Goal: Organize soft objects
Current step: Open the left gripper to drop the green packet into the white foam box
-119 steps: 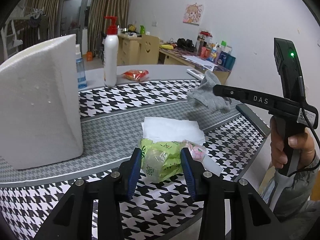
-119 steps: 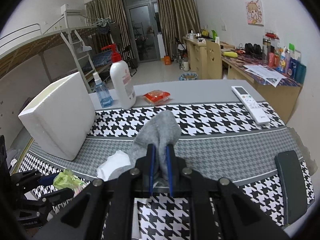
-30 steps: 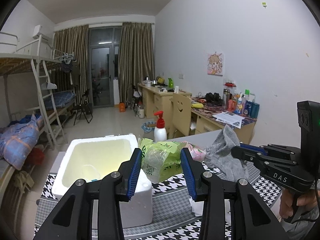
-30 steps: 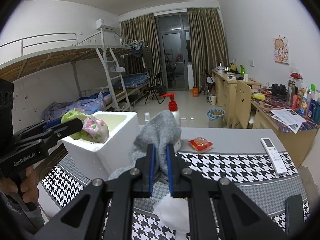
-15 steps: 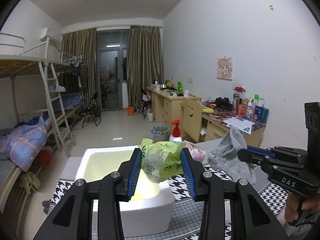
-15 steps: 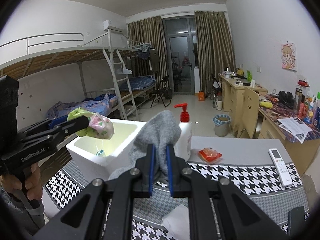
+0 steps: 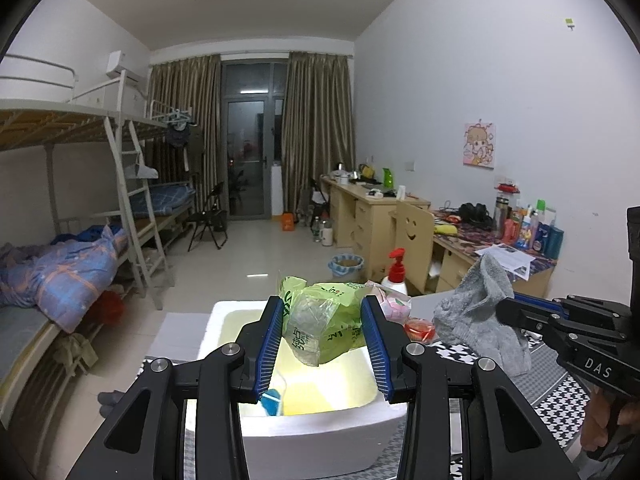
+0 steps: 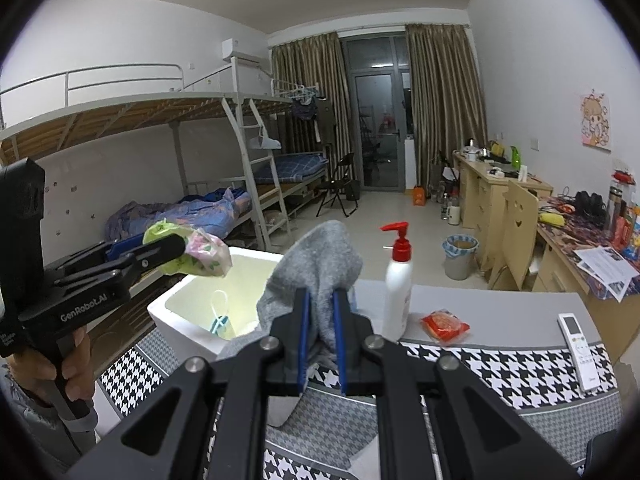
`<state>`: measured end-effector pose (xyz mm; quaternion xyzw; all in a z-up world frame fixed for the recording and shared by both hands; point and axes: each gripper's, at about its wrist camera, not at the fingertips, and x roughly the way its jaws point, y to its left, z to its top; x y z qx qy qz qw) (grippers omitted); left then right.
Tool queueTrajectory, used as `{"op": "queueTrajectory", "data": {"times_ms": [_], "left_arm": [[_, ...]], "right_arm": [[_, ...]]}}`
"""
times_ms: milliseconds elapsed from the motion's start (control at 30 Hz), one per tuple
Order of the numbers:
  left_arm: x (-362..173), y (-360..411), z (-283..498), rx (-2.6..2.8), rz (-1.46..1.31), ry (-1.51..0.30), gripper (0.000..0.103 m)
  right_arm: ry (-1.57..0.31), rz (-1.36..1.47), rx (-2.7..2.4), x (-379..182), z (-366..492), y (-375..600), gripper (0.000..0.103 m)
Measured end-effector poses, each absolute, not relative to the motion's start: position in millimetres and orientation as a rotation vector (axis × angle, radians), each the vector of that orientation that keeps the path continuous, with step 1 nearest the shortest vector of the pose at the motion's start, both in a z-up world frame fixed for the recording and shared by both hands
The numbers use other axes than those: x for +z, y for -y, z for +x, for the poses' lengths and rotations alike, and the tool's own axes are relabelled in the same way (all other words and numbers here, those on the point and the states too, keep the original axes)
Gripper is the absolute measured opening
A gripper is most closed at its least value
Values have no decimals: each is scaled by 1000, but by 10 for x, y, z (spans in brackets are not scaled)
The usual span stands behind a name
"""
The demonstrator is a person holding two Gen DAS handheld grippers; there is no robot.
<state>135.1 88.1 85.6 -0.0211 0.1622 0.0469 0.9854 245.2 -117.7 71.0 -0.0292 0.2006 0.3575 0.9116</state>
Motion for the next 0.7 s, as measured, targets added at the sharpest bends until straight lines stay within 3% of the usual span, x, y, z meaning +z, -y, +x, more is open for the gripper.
{"op": "queueTrajectory", "data": {"times_ms": [700], "left_arm": [[684, -1160, 1631, 178, -51, -389, 42]], "right_arm": [[-453, -106, 790, 690, 2622, 713, 15]]}}
